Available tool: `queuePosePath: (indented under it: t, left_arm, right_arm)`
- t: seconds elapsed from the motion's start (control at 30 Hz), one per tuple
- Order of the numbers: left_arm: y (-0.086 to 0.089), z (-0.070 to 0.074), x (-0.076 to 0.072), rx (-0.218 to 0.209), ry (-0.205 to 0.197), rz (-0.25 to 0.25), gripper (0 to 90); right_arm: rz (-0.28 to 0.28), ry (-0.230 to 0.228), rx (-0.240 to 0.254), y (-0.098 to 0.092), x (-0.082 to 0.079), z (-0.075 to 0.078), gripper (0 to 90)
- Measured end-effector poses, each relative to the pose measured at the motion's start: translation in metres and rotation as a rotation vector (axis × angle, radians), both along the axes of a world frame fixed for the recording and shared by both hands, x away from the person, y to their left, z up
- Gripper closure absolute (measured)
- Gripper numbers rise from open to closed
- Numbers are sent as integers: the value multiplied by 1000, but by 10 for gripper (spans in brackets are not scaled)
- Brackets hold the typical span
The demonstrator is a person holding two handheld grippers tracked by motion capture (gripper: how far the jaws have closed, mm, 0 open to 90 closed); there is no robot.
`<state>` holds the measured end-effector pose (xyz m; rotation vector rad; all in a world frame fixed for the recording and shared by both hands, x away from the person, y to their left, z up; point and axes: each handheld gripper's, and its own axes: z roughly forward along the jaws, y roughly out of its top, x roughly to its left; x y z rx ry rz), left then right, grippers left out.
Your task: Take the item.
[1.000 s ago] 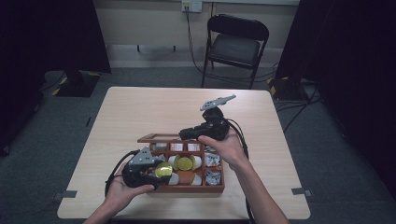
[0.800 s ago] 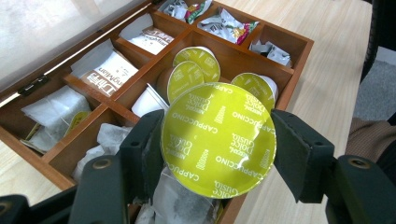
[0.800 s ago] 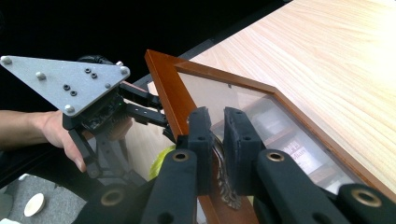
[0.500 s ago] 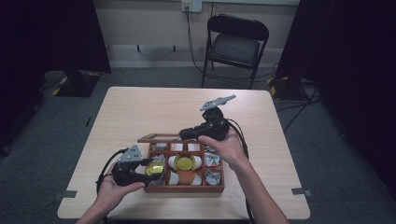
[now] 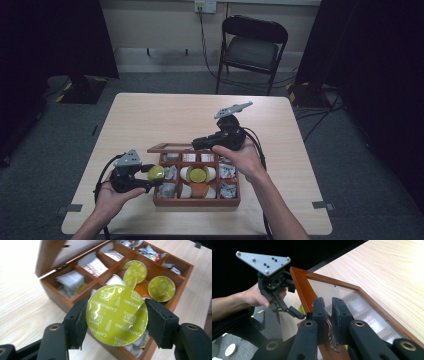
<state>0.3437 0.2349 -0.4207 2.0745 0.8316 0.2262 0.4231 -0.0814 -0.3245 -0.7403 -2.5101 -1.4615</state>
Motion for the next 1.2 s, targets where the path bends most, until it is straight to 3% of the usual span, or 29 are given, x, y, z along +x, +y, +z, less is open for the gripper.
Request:
queuePosePath:
  t: [0.4, 0.47, 0.67, 0.93, 1.2]
  left_arm:
    - [24, 5, 17, -6, -21, 92, 382]
    - [25, 7, 22, 15, -24, 94, 382]
    - [31, 8, 39, 25, -13, 118, 382]
    - [31, -2, 58, 70, 6, 147, 382]
    - [36, -26, 73, 91, 41, 177, 382]
  right_arm:
    - [1, 4, 1, 0, 0, 0, 819]
    - [1, 5, 1, 0, 0, 0, 818]
    - [2, 5, 1, 0, 0, 0, 819]
    - [2, 9, 2, 0, 0, -1, 818]
    - [3, 8, 2, 0, 0, -1, 818]
